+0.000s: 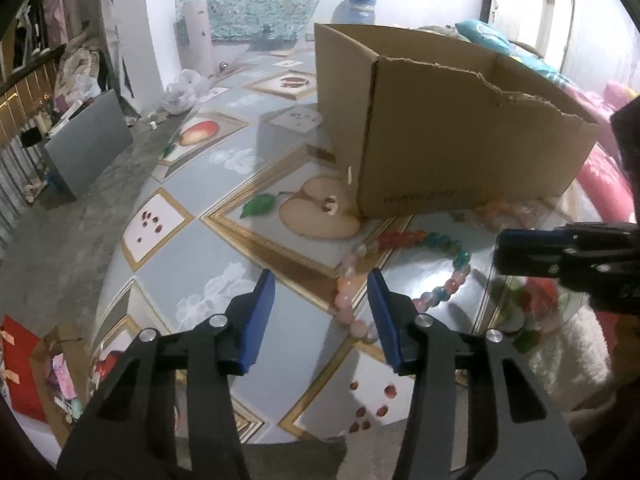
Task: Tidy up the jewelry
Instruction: 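Move the right gripper to the multicolour bead bracelet and close on it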
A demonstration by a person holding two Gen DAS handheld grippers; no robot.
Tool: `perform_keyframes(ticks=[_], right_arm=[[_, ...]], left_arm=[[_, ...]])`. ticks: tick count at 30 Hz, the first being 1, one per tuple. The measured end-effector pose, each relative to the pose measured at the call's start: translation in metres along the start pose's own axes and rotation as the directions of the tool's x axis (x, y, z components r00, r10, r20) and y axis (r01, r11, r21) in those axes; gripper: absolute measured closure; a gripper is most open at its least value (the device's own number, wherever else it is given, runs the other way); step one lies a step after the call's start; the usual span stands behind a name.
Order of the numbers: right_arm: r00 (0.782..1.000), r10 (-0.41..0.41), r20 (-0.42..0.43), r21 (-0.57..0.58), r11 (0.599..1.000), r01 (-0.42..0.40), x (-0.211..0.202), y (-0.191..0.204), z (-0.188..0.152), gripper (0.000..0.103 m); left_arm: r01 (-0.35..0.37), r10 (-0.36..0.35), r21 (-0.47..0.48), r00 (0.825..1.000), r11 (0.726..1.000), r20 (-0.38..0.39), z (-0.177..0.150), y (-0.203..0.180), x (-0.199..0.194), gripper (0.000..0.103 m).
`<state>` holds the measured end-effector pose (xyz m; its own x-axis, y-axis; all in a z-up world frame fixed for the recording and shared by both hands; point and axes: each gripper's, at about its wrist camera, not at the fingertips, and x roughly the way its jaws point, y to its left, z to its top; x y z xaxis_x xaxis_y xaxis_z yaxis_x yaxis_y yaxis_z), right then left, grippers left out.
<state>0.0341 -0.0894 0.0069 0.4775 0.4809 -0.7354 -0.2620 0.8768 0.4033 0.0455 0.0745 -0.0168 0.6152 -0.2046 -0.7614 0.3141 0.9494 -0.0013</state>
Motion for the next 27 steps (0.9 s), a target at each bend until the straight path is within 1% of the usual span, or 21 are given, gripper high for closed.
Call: perform_keyframes(ticks=[5, 7, 8, 10, 13, 14, 15, 16, 20, 23, 27], right_arm=[[0.998, -0.055, -0.023, -0.052, 0.997, 0.054, 0.016, 0.008, 0.005, 0.081], [0.996, -0.085, -0.022, -0.082, 0.993, 0.083, 0.02, 0.012, 0.006, 0.081], [0.995, -0.095, -0.016, -0.101, 0.991, 0.092, 0.021, 0.015, 0.006, 0.081], [0.995, -0.099, -0.013, -0.112, 0.989, 0.097, 0.024, 0.017, 0.008, 0.082], [0.994, -0.107, -0.025, -0.112, 0.988, 0.104, 0.03, 0.018, 0.01, 0.087], [0.994, -0.108, -0.026, -0.115, 0.988, 0.104, 0.03, 0.019, 0.01, 0.089], [0.993, -0.112, -0.028, -0.121, 0.987, 0.108, 0.03, 0.02, 0.011, 0.091], [0.993, -0.112, -0.029, -0.122, 0.987, 0.108, 0.029, 0.02, 0.011, 0.093], [0.995, -0.096, -0.017, -0.112, 0.989, 0.093, 0.024, 0.019, 0.011, 0.093], [0.997, -0.076, 0.001, -0.098, 0.992, 0.075, 0.017, 0.02, 0.012, 0.093], [0.998, -0.049, 0.043, -0.108, 0.993, 0.053, -0.001, 0.027, 0.011, 0.093]], left_arm=[[0.011, -0.01, 0.028, 0.999, 1.0, -0.033, 0.004, -0.005, 0.013, 0.069], [0.024, -0.023, 0.036, 0.999, 0.999, -0.044, 0.004, -0.006, 0.017, 0.071], [0.032, -0.03, 0.041, 0.998, 0.999, -0.052, 0.004, -0.007, 0.02, 0.075], [0.031, -0.029, 0.056, 0.998, 0.998, -0.05, 0.005, -0.009, 0.021, 0.076], [0.042, -0.039, 0.064, 0.998, 0.997, -0.048, 0.007, -0.01, 0.022, 0.084], [0.043, -0.04, 0.066, 0.998, 0.997, -0.046, 0.007, -0.011, 0.023, 0.09], [0.041, -0.038, 0.072, 0.998, 0.997, -0.044, 0.008, -0.012, 0.025, 0.094], [0.039, -0.036, 0.075, 0.998, 0.996, -0.042, 0.008, -0.013, 0.025, 0.094], [0.054, -0.052, 0.065, 0.998, 0.996, -0.024, 0.01, -0.012, 0.021, 0.094], [0.06, -0.06, 0.058, 0.998, 0.996, 0.0, 0.011, -0.013, 0.009, 0.094], [0.066, -0.068, 0.056, 0.997, 0.996, 0.035, 0.014, -0.015, -0.01, 0.095]])
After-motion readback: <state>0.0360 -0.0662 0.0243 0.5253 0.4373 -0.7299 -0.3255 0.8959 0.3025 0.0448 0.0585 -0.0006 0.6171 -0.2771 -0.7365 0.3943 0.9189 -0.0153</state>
